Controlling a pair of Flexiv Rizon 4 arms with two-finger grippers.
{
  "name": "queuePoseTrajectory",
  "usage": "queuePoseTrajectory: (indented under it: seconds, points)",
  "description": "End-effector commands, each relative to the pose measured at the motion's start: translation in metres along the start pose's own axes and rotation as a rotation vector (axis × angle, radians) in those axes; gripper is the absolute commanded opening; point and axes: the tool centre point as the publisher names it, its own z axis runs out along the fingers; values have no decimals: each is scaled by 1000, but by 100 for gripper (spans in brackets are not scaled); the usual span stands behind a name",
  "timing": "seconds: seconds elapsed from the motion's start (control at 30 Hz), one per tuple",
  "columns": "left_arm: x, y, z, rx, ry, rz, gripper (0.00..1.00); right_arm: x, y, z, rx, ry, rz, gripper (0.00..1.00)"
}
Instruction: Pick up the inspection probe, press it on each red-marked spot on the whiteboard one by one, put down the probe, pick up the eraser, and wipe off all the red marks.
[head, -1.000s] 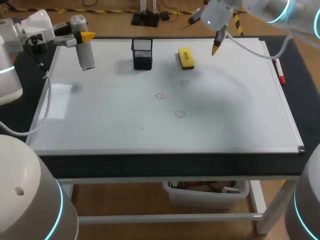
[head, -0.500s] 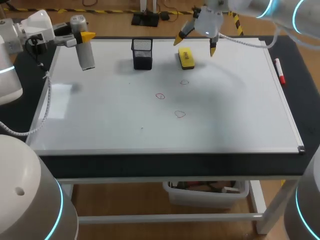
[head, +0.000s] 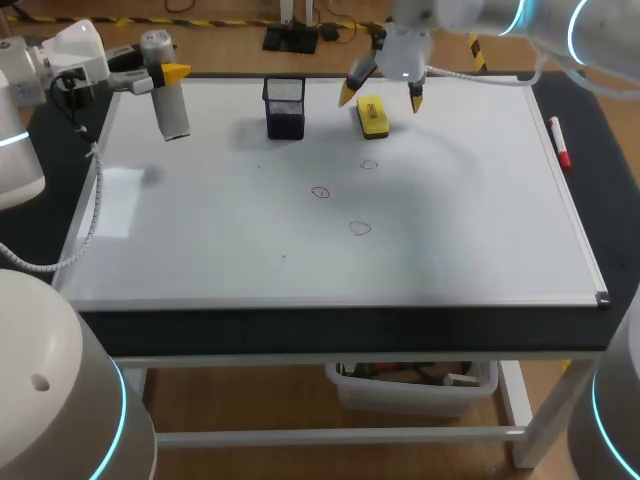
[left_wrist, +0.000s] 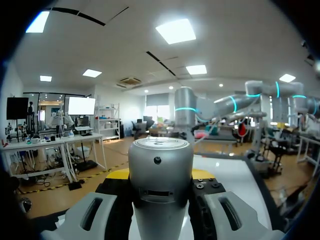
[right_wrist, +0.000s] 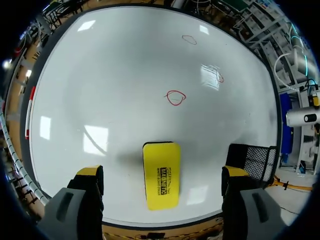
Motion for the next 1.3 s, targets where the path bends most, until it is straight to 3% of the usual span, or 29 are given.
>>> queuePoseTrajectory:
  seconds: [0.03, 0.33, 0.87, 1.0, 1.03, 1.07, 1.2, 1.27, 1.3]
  points:
    - [0, 0, 0, 3, -1, 3, 0, -7, -1, 6, -3, 57, -18, 100]
    - [0, 0, 0, 3, -1, 3, 0, -10, -6, 20, 31, 109, -67, 100]
    - [0, 0, 0, 3, -1, 3, 0, -6, -6, 26, 34, 96, -29, 100]
    - [0, 0, 0, 3, -1, 3, 0, -3, -7, 28, 33, 104, -22, 81]
    - [0, 0, 0, 3, -1, 3, 0, -3, -8, 29, 31, 106, -22, 71]
    - [0, 0, 0, 3, -1, 3, 0, -2, -8, 29, 31, 108, -22, 53]
    - [0, 0, 0, 3, -1, 3, 0, -3, -9, 28, 37, 113, -17, 27]
    - [0, 0, 0, 3, -1, 3, 0, -3, -10, 26, 43, 113, -15, 0]
    - [0, 0, 0, 3, -1, 3, 0, -3, -10, 26, 44, 113, -14, 0]
